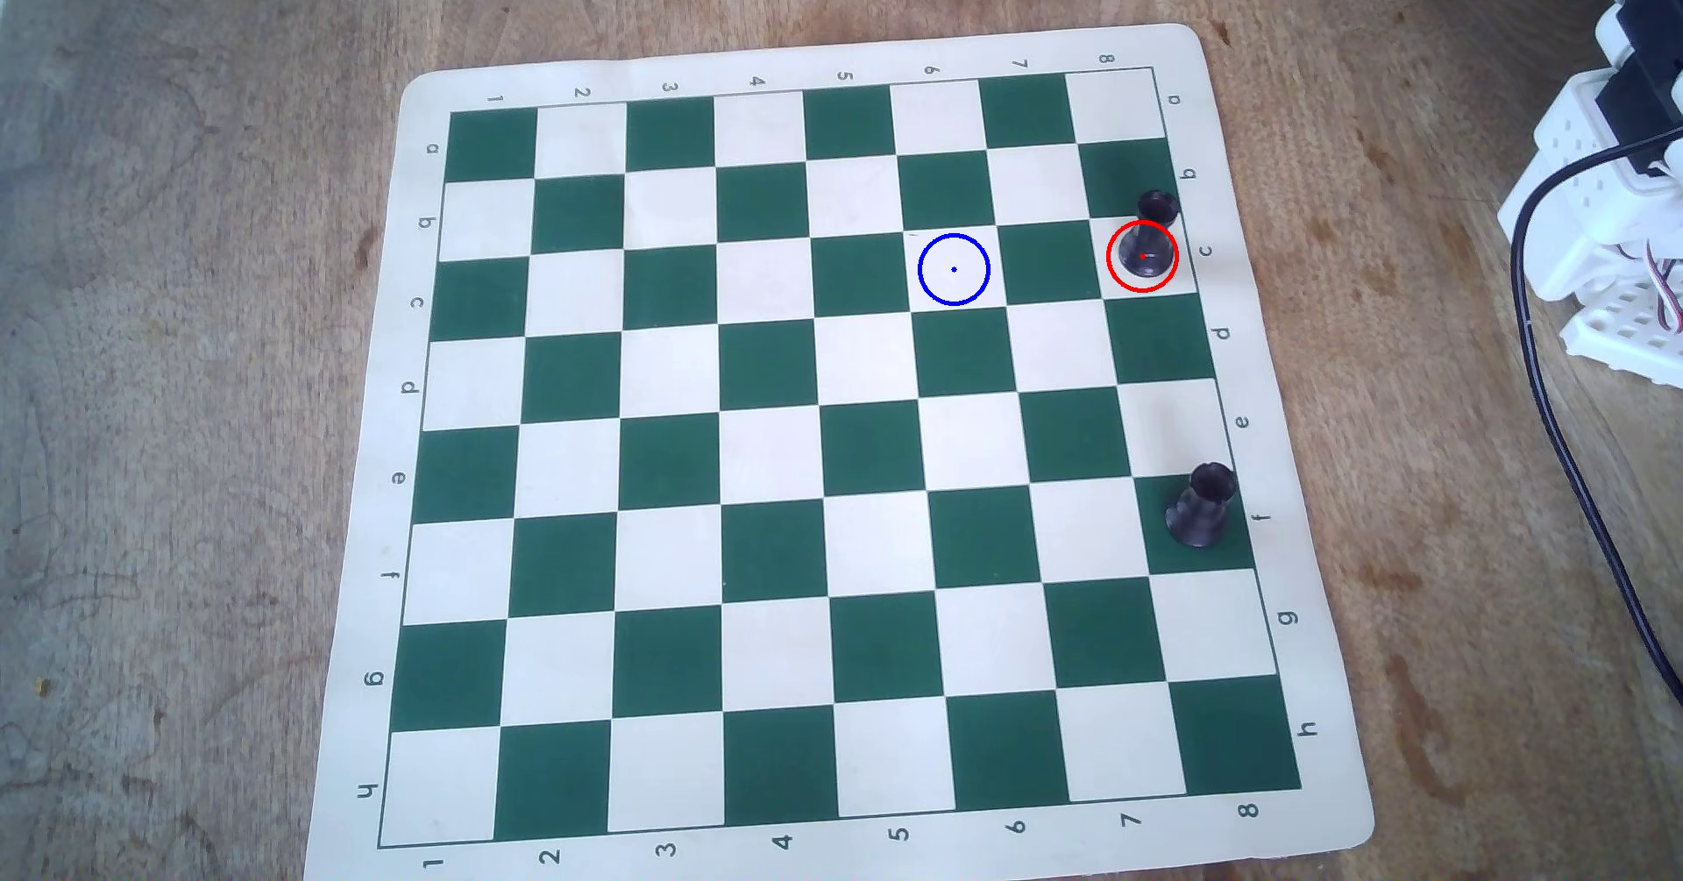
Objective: Move the chess piece from red to blue
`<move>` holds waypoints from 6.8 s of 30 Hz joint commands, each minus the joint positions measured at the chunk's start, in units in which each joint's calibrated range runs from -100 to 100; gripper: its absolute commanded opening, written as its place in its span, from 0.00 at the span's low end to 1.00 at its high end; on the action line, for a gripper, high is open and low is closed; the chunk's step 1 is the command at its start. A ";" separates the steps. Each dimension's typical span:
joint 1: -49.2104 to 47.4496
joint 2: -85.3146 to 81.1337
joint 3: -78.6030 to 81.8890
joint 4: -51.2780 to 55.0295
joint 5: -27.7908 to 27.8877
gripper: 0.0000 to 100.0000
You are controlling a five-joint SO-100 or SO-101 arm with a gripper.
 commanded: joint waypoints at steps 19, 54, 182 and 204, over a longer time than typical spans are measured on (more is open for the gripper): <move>13.42 -2.63 0.99 -0.39 0.15 0.00; 24.06 -2.63 0.99 59.07 -0.29 0.24; 12.95 50.18 -40.62 149.24 -16.26 0.01; 9.51 80.65 -83.32 155.96 -16.75 0.01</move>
